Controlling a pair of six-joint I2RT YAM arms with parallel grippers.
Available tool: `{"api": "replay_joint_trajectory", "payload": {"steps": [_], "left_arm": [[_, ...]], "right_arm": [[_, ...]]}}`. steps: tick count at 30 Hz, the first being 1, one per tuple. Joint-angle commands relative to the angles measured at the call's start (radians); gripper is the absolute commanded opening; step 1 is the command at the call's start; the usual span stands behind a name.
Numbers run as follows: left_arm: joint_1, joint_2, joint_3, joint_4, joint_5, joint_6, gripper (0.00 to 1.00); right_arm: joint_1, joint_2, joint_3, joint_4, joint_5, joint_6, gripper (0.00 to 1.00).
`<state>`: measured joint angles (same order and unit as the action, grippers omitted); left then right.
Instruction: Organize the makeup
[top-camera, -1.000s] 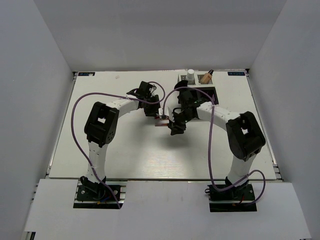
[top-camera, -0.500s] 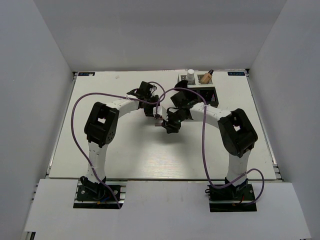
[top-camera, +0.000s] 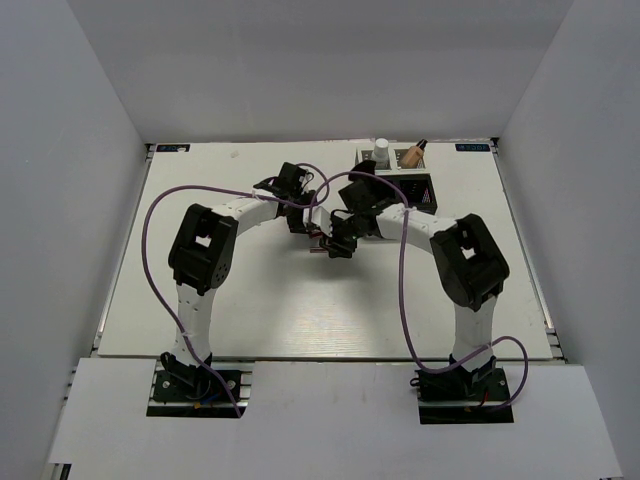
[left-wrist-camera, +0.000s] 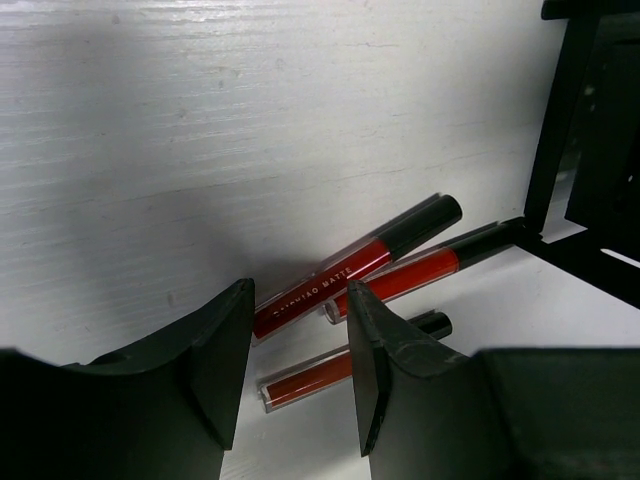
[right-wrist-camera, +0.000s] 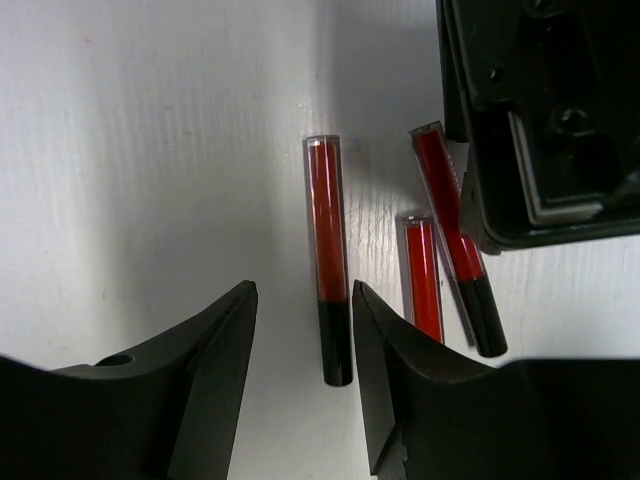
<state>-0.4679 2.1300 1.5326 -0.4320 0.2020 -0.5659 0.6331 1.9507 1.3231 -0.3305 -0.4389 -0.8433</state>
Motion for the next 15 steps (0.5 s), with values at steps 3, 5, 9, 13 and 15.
{"api": "replay_joint_trajectory", "payload": {"steps": [3, 5, 9, 13, 15], "left_arm": [[0.002, -0.019, 0.017, -0.082, -0.064, 0.000, 0.53], [0.002, -0.019, 0.024, -0.091, -0.072, 0.000, 0.53], [0.002, -0.015, 0.032, -0.097, -0.076, 0.003, 0.53], [0.002, -0.012, 0.038, -0.103, -0.078, 0.003, 0.53], [0.002, -0.010, 0.038, -0.106, -0.079, 0.003, 0.53]], "right_arm": [[0.007, 0.037, 0.064, 0.004, 0.000, -0.023, 0.50], [0.008, 0.053, 0.074, -0.004, -0.003, -0.030, 0.50], [0.008, 0.077, 0.083, -0.004, -0.001, -0.034, 0.50], [0.010, 0.091, 0.090, -0.018, -0.003, -0.045, 0.48], [0.013, 0.099, 0.090, -0.024, -0.004, -0.050, 0.47]]}}
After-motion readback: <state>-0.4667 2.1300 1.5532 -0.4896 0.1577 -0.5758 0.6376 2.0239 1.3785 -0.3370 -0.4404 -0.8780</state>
